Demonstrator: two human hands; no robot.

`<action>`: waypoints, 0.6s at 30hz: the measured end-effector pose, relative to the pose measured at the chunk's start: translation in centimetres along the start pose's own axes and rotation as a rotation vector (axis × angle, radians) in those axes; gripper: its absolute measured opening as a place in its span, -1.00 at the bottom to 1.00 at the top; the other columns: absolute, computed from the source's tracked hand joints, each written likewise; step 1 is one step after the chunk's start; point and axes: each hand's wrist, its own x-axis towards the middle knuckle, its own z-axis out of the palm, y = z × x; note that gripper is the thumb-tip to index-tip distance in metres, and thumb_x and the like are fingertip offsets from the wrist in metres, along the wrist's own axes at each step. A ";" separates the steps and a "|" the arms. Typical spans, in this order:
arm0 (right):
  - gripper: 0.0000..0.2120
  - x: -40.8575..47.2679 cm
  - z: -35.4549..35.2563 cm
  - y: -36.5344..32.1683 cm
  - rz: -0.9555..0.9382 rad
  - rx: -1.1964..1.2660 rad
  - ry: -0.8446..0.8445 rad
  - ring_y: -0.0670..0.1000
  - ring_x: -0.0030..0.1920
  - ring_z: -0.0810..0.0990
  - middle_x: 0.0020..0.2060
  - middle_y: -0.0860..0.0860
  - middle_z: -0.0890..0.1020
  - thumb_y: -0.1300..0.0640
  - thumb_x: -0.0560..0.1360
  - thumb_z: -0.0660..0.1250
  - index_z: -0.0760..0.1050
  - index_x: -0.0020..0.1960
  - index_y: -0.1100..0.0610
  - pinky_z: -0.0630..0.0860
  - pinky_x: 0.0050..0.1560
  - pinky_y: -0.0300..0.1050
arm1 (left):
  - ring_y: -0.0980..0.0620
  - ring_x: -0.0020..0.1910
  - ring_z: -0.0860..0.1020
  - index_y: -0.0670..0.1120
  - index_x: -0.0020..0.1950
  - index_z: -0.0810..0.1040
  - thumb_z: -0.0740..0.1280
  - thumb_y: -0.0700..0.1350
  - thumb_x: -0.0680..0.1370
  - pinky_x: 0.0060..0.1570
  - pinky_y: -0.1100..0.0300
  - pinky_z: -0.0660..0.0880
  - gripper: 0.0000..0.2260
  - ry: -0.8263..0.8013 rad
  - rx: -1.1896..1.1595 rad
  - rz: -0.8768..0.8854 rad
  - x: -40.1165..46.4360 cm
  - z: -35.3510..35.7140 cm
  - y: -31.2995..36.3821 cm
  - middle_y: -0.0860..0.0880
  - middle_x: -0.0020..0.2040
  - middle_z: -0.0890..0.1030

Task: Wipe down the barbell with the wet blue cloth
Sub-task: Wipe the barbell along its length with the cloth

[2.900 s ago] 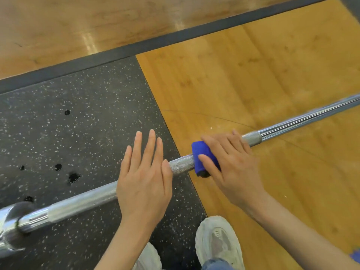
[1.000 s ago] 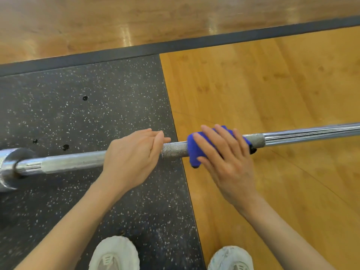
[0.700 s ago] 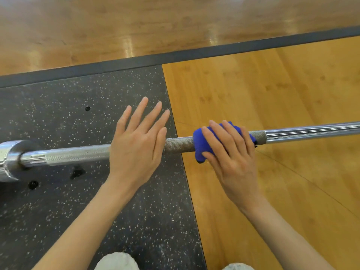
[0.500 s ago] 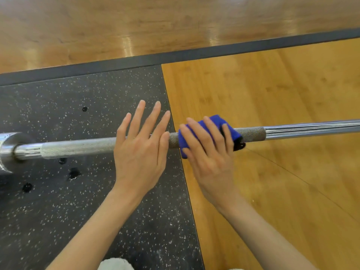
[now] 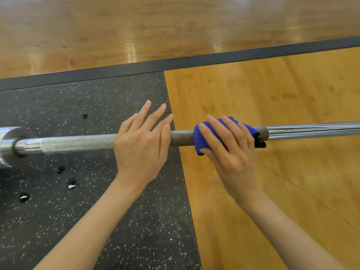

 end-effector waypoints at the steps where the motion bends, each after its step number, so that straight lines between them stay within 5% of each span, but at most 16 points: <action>1: -0.64 0.3 0.7 -1.6 0.050 0.013 0.008 0.14 0.39 0.44 0.38 0.05 0.55 0.00 0.68 0.25 0.40 0.45 0.05 0.29 0.48 0.16 | -0.07 0.47 0.45 -0.03 0.28 0.66 0.00 -0.03 0.75 0.28 0.02 0.35 -0.57 0.001 -0.002 -0.005 0.2 0.1 0.0 0.00 0.35 0.60; 7: -0.52 1.5 1.6 1.0 -0.150 -0.036 0.034 0.13 0.36 0.53 0.39 0.06 0.54 0.24 0.59 0.43 0.41 0.46 0.05 0.41 0.41 0.09 | -0.09 0.43 0.49 -0.04 0.25 0.68 0.04 -0.04 0.74 0.20 0.03 0.39 -0.59 -0.021 -0.005 0.015 1.6 0.6 -0.9 -0.03 0.30 0.63; 11: -0.52 2.0 2.7 0.1 0.023 -0.034 0.099 0.13 0.33 0.52 0.33 0.05 0.59 0.22 0.56 0.48 0.42 0.42 0.04 0.37 0.43 0.12 | -0.10 0.39 0.53 -0.05 0.19 0.71 0.02 -0.05 0.73 0.21 0.00 0.41 -0.56 0.004 -0.022 -0.033 2.7 1.1 -0.9 -0.04 0.24 0.67; 18: -0.52 3.1 2.9 1.7 -0.067 0.023 0.027 0.14 0.40 0.49 0.38 0.07 0.54 0.24 0.56 0.47 0.45 0.43 0.11 0.33 0.49 0.12 | -0.11 0.38 0.53 -0.07 0.18 0.71 0.02 -0.07 0.74 0.26 -0.05 0.44 -0.56 0.029 -0.008 -0.048 4.0 1.9 -1.3 -0.06 0.24 0.66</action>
